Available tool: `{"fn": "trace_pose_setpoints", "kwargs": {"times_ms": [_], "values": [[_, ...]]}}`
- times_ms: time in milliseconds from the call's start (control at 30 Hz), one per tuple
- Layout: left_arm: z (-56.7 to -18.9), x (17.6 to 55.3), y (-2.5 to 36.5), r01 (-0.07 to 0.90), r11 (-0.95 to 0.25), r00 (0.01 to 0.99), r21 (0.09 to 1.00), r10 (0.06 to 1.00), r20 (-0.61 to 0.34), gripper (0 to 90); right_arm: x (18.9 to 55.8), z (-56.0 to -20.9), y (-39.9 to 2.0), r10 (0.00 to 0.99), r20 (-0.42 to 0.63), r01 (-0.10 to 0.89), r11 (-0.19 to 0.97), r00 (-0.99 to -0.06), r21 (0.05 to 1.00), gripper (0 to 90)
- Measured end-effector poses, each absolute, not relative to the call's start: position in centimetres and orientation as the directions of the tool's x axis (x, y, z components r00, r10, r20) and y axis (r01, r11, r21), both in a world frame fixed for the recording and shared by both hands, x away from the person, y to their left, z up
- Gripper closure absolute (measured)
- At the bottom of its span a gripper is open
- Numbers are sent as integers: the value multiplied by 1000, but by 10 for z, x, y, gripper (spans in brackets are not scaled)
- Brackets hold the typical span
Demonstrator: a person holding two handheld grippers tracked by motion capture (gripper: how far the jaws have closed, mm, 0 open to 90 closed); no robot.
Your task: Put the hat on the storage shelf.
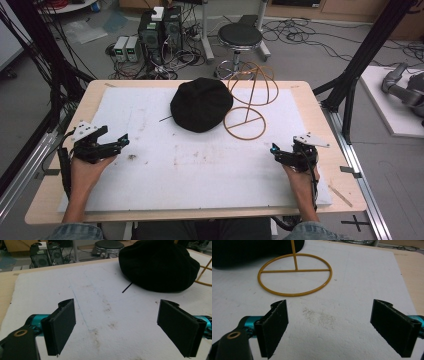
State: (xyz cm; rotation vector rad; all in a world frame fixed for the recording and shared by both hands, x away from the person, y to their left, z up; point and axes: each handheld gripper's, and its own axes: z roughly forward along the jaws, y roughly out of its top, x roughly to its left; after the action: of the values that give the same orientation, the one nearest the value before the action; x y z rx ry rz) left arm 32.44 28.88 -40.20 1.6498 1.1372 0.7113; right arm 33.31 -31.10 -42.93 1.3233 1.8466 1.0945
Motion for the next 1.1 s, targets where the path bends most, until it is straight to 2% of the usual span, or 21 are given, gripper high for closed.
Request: {"fn": "trace_pose_setpoints", "kwargs": {"times_ms": [433,1100], "values": [[-396,332,279,343,-102,408,934,912,-50,171,332,-430,-309,947,-24,446,173,-320,878,144],[-361,380,262,309,-117,442,944,896,-33,169,332,-431,-306,943,-53,449,204,-327,870,143]]}}
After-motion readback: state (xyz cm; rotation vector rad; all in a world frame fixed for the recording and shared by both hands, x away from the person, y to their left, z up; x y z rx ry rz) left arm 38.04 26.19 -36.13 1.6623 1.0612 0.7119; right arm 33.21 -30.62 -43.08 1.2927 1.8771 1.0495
